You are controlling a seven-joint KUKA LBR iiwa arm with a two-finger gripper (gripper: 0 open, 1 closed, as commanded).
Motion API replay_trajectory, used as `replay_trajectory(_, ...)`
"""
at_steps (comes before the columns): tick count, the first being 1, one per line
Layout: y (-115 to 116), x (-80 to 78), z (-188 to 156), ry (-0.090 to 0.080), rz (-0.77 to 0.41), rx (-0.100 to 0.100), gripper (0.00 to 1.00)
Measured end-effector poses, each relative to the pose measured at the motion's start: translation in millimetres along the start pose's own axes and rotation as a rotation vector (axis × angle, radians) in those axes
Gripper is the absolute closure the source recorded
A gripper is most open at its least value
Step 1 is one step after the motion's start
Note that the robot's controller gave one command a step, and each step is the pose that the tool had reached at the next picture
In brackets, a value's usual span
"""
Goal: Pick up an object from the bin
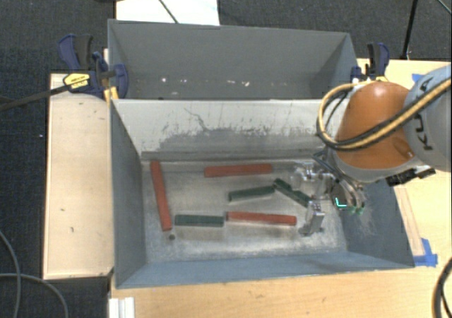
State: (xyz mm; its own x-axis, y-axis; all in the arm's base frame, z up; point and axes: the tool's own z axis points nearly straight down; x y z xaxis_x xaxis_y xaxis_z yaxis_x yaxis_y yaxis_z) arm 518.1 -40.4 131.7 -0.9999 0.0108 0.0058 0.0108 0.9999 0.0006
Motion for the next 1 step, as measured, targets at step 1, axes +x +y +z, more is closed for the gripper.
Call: replay_trajectory(1, 0.0, -2.0, -3.9, -0.008, -0.001, 0.001, 0.00)
